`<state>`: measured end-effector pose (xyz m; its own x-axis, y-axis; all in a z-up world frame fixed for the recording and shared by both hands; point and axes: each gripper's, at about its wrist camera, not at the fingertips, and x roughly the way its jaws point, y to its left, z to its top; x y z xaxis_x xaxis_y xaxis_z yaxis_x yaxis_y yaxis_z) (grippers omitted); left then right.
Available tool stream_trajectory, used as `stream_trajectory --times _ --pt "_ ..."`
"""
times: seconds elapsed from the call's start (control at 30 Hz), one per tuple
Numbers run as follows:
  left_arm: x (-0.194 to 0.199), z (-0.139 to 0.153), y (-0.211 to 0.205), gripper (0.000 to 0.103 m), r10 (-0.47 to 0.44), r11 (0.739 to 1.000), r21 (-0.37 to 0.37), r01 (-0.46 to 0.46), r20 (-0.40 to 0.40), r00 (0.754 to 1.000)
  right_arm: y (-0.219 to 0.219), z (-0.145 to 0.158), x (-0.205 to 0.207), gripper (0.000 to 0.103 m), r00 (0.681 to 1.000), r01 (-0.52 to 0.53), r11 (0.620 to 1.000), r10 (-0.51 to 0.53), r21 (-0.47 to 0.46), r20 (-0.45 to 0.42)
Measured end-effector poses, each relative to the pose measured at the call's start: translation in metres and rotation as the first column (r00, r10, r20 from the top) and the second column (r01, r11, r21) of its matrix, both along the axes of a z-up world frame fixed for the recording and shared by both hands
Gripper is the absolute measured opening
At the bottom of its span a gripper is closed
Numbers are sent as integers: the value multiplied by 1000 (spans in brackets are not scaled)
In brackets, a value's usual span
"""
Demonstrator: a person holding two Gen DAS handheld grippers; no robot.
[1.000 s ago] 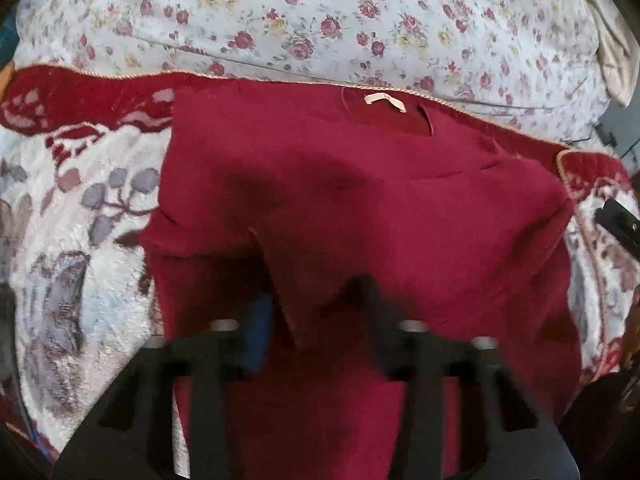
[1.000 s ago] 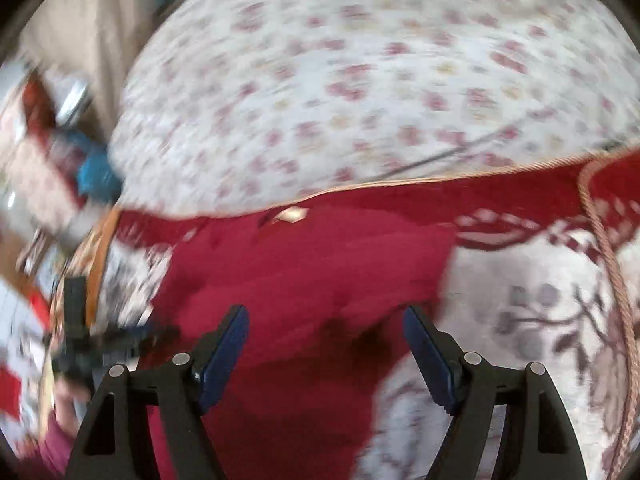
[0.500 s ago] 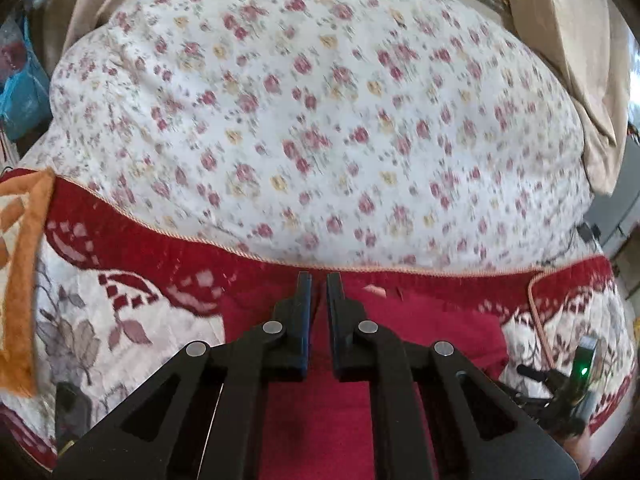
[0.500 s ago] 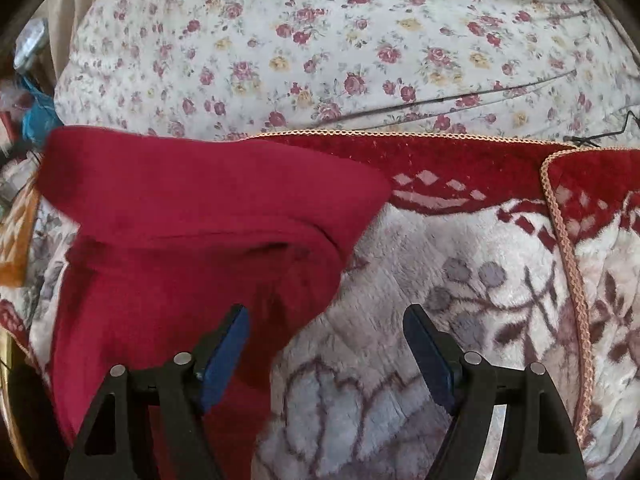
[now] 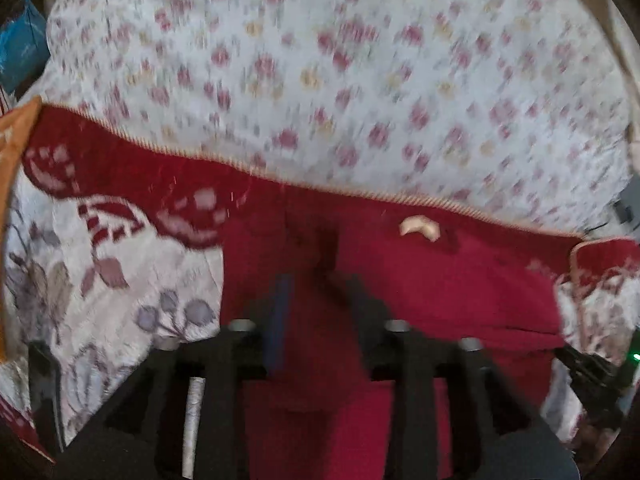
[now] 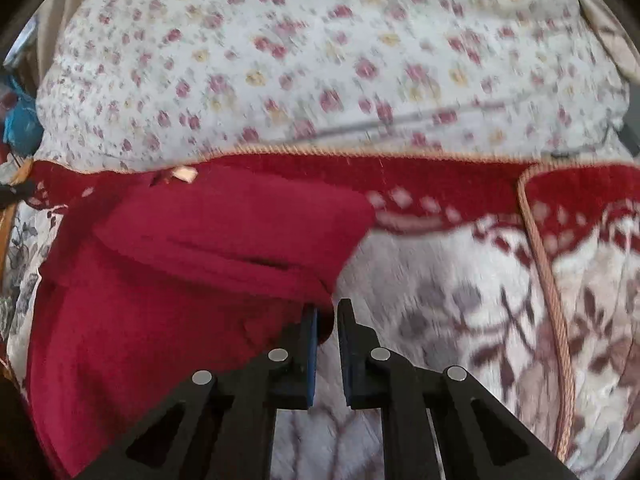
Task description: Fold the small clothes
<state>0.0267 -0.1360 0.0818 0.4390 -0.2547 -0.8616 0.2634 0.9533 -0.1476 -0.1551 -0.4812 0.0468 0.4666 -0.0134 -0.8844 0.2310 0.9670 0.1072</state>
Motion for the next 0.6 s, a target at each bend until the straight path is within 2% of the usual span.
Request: stream_trajectory --times 0.07,0.13,0.23,0.4,0.5,0.6 --pt "7 -22 -4 37 11 1000 8 -10 -54 998 1 -12 -2 9 998 -28 1000 28 0 -59" --pt "12 -34 -6 37 22 1000 -19 -24 -82 996 4 -10 -7 9 996 -52 999 52 3 -72" --pt "21 -46 -11 37 49 998 -38 -53 -111 993 -8 3 -16 9 999 -32 997 34 75 -29" --pt "32 -61 -21 37 85 996 3 -86 -122 989 -36 12 -23 9 997 60 972 -68 227 27" --pt "35 -62 -22 37 109 994 -11 -111 -120 987 -35 7 -19 10 998 63 969 -66 239 4" --pt "37 -59 -20 37 113 989 -79 -125 -142 983 -29 7 -17 13 999 42 970 -43 240 -1"
